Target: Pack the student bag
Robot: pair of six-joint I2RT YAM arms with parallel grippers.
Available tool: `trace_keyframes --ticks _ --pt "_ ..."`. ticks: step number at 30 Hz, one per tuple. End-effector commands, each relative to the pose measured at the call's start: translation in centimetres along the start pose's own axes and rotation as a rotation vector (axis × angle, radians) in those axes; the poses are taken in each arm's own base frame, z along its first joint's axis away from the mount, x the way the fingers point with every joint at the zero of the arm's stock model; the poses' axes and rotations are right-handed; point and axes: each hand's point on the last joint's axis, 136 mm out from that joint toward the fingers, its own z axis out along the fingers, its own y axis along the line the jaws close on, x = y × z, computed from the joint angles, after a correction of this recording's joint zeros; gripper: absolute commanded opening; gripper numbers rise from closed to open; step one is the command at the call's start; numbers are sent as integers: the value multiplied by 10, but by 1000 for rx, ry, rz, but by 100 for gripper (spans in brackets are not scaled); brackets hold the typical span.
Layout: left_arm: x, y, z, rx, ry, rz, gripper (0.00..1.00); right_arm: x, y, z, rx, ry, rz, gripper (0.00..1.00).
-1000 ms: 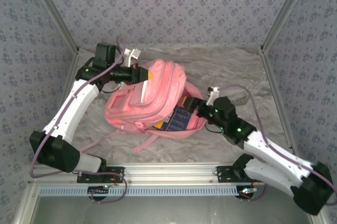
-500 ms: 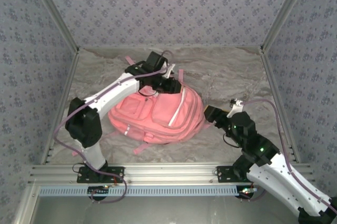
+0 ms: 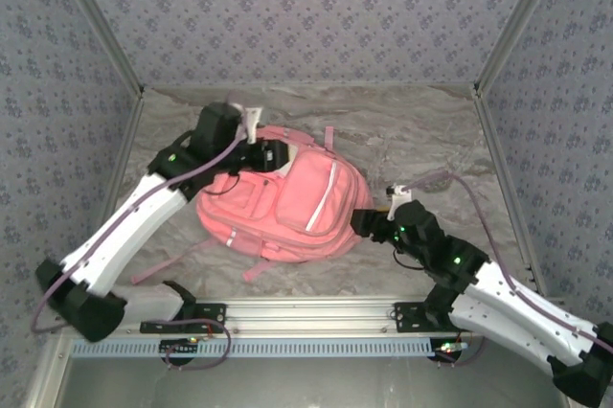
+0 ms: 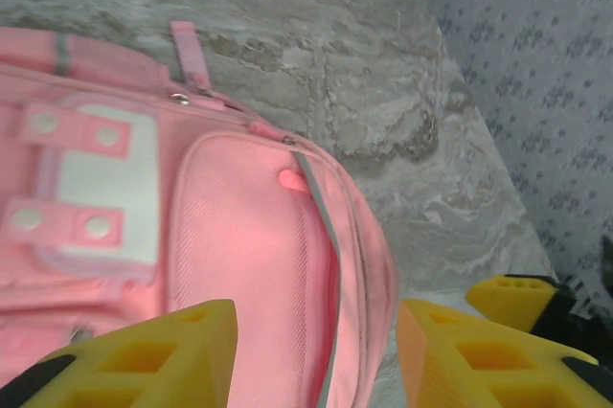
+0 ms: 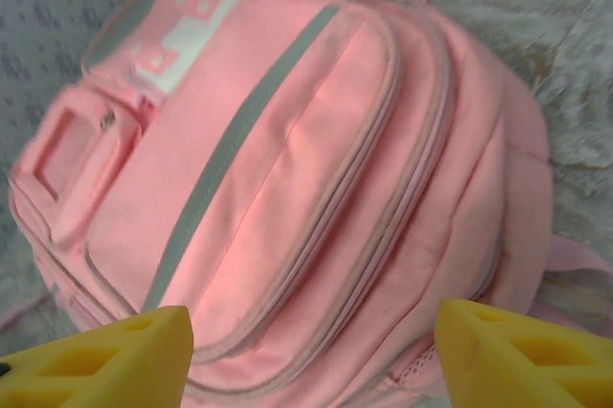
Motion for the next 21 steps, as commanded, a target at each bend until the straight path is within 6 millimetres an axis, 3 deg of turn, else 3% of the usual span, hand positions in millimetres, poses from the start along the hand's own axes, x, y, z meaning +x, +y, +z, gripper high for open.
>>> trace_keyframes --ticks 1,4,9,14,21 --pt "34 44 -11 -143 6 -113 49 -4 39 2 -102 50 -125 68" --pt "69 63 -18 -171 26 -142 51 10 64 7 -148 139 -222 65" --pt "123 89 -15 -209 103 -196 52 53 100 16 -187 349 -393 61" --pt "146 99 -28 -224 81 -223 50 97 129 31 -203 515 -531 58" --pt "176 108 -27 -244 110 -212 49 134 143 71 -160 645 -544 54"
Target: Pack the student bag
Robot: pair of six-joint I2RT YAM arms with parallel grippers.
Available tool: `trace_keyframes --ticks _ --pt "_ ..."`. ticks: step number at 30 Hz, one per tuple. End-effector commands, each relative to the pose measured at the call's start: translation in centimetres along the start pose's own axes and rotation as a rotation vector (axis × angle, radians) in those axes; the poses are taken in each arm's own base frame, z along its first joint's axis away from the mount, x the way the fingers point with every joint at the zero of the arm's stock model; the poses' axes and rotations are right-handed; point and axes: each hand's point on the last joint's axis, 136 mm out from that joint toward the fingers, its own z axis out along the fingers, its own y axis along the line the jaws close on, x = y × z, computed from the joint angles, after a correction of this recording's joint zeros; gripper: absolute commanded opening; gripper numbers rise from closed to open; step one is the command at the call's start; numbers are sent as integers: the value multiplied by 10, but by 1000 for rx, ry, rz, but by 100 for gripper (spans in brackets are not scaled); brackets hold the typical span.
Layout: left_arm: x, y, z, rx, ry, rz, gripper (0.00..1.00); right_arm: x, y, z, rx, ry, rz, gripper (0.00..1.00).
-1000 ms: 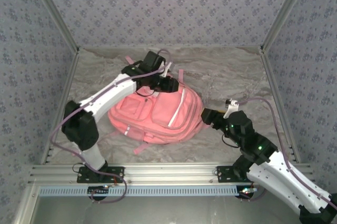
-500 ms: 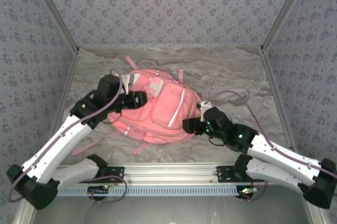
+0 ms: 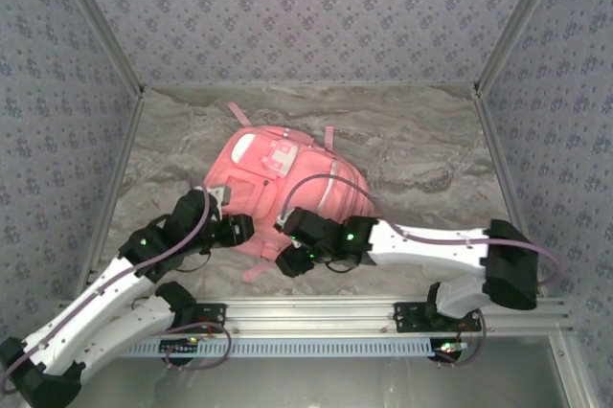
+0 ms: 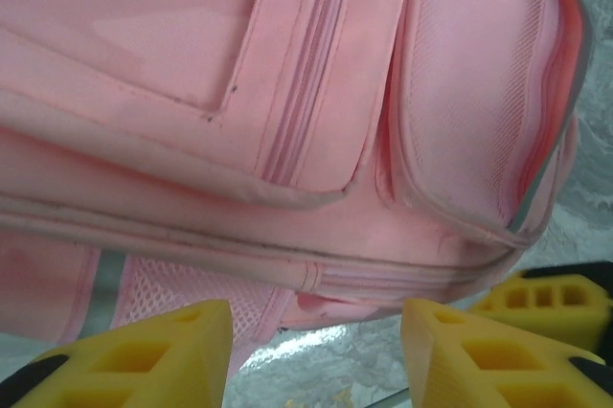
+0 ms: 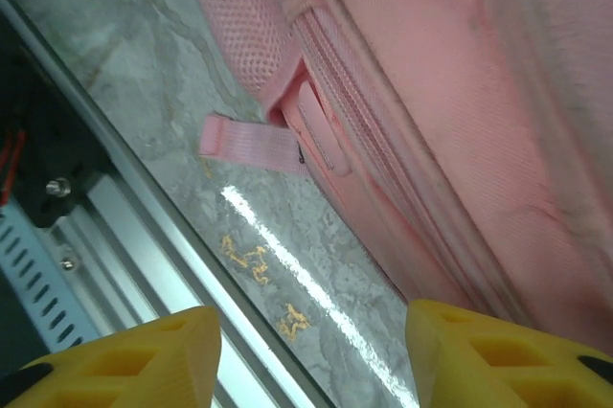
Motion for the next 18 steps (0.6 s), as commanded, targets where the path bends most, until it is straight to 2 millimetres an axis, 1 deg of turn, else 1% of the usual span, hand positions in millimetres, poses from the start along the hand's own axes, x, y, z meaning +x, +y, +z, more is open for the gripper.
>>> trace_keyframes --ticks 1,4,8,9,13,14,16,17,18 --pt "12 16 8 -60 23 -26 49 -2 2 11 16 58 -4 53" --pt "16 21 10 -66 18 -36 49 -11 -16 25 84 67 48 49" --pt "15 24 5 -67 -8 -41 49 -33 -51 32 188 7 129 47" --pt "16 25 5 -70 -7 -39 50 -41 -59 33 197 -14 155 46" --pt "21 30 8 -85 14 -40 50 -68 -78 34 172 -84 248 40" --pt "23 32 8 -90 15 -46 50 -76 -78 33 151 -102 257 38" --pt "23 37 7 -105 2 -50 51 -87 -62 29 43 -120 241 38" --pt "22 40 6 -120 -8 -47 52 -103 -47 17 -26 -149 218 39" --pt "21 44 4 -139 -21 -48 53 -109 -41 9 -50 -160 204 40"
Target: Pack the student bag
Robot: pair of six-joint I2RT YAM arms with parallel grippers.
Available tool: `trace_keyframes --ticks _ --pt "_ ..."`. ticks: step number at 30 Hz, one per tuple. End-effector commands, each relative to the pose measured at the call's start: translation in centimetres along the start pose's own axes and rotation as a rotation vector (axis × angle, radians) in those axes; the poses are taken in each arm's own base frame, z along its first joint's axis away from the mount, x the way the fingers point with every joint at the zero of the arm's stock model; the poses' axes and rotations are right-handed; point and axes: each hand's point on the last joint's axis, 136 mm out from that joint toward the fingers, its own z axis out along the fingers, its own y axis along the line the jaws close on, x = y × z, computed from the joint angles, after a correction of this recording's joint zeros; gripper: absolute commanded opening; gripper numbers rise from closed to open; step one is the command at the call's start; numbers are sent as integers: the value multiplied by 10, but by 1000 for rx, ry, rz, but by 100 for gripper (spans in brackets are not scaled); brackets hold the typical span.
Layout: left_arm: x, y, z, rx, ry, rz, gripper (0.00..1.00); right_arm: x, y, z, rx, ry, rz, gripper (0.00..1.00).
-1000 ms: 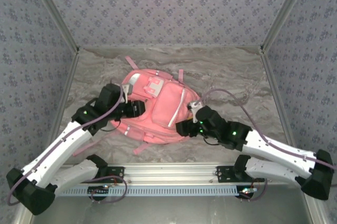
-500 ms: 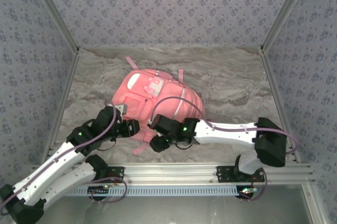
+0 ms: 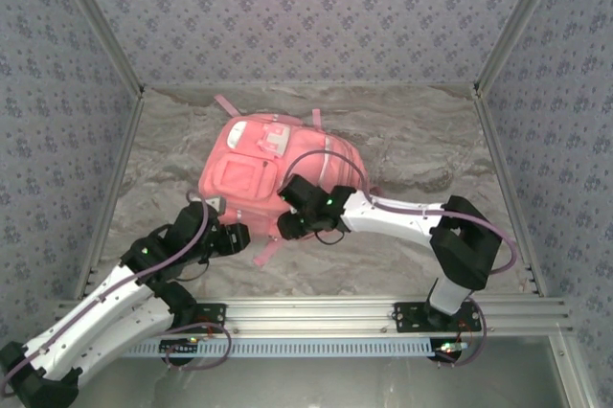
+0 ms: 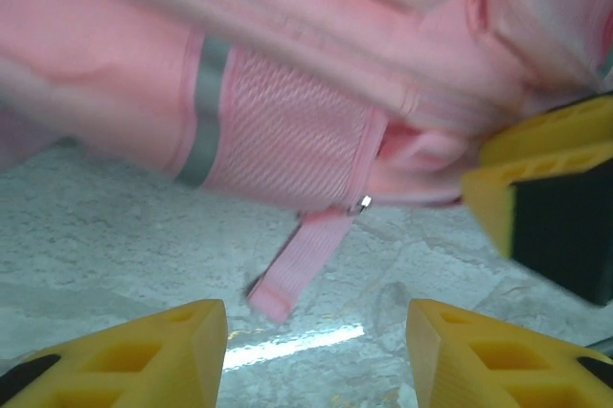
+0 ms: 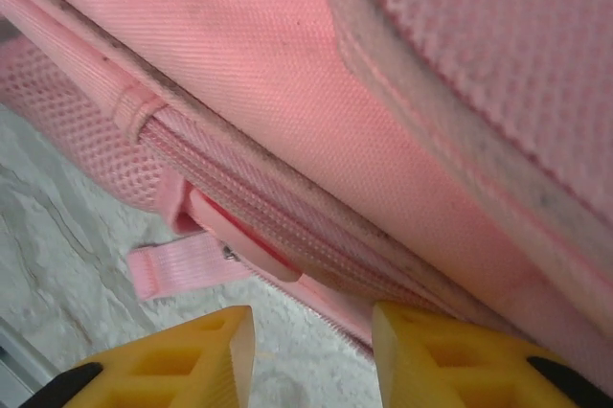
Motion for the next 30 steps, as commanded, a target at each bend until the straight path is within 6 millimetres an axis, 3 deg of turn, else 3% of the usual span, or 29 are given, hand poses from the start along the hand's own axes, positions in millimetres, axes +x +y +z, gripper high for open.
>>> trace_keyframes --ticks 1,5,7,11,15,18,20,23,26,30 --pt "1 19 -3 -80 -29 -12 53 -50 45 -36 -172 -137 -48 41" --pt "-8 36 -5 -150 -106 -59 52 -70 45 -61 -283 -135 19 46" --pt "-14 39 -3 -162 -139 -75 52 -84 31 -69 -259 -164 86 46" --pt "-26 44 4 -195 -169 -109 50 -107 -30 -84 -14 -218 166 47" --pt "-37 51 12 -219 -177 -154 49 -111 -91 -96 209 -223 253 52" --pt "-44 53 18 -222 -191 -182 48 -110 -118 -97 276 -222 335 54" --pt "-49 55 22 -232 -197 -185 48 -110 -128 -95 281 -224 377 56" --pt "-58 55 26 -250 -197 -178 48 -116 -125 -89 222 -231 388 56" --pt "-65 56 31 -266 -194 -174 48 -124 -139 -91 343 -241 376 56" --pt "-73 58 38 -283 -194 -177 48 -108 -155 -83 520 -147 449 55"
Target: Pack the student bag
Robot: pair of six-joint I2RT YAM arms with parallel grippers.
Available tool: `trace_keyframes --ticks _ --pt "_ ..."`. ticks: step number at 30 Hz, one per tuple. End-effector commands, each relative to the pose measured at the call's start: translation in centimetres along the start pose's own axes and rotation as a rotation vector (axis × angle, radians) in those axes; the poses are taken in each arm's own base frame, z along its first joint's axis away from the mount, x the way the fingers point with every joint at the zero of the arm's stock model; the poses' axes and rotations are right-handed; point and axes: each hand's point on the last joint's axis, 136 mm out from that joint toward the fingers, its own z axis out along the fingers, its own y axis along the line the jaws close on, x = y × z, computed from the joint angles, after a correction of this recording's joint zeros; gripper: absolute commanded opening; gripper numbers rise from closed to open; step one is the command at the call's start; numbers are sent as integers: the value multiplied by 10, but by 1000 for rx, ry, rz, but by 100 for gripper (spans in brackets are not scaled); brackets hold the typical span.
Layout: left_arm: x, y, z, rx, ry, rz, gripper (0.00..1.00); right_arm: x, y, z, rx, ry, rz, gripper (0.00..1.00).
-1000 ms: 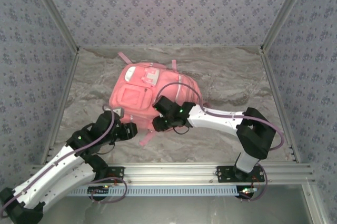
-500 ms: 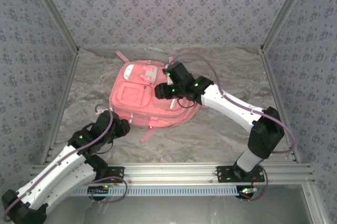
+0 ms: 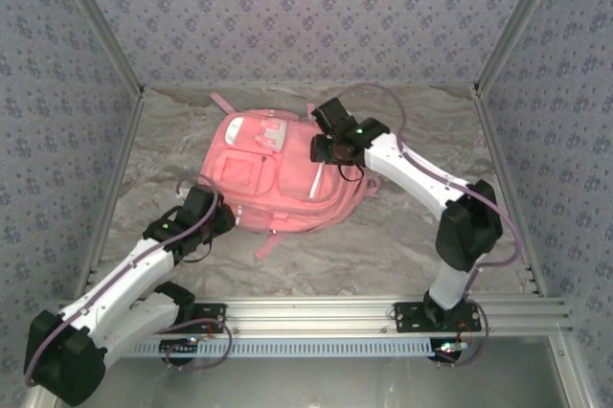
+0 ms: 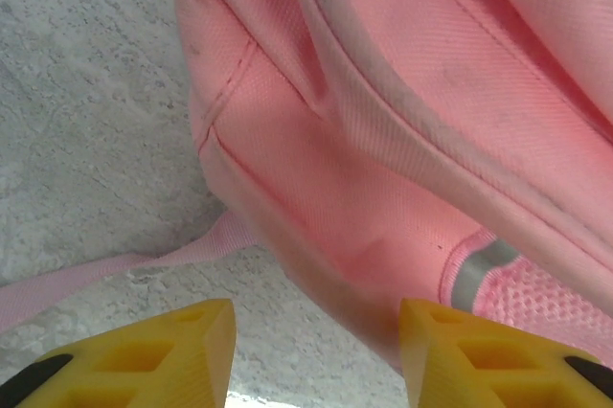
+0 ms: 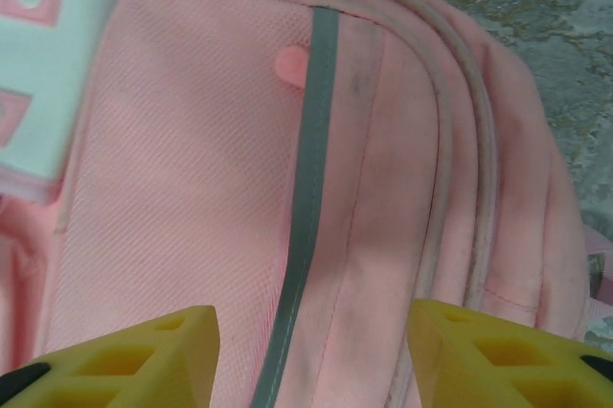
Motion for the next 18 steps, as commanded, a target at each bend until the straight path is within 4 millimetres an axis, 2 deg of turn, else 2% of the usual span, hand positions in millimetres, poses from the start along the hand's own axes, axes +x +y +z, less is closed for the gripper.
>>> trace_keyframes --ticks 1,3,8,10,13,18 --pt "-23 -17 -2 41 -52 1 48 10 -28 3 218 40 56 54" --pt "-27 -19 2 37 -53 0 47 16 -31 7 256 53 79 53" --pt "-38 -27 9 34 -59 7 47 34 -13 24 188 108 113 51" --pt "-42 -30 10 40 -57 9 46 41 -11 29 189 130 124 47" --pt "-46 -35 8 51 -62 10 45 48 -10 34 186 162 147 34" --pt "-46 -39 1 80 -58 12 45 47 0 29 129 156 222 12"
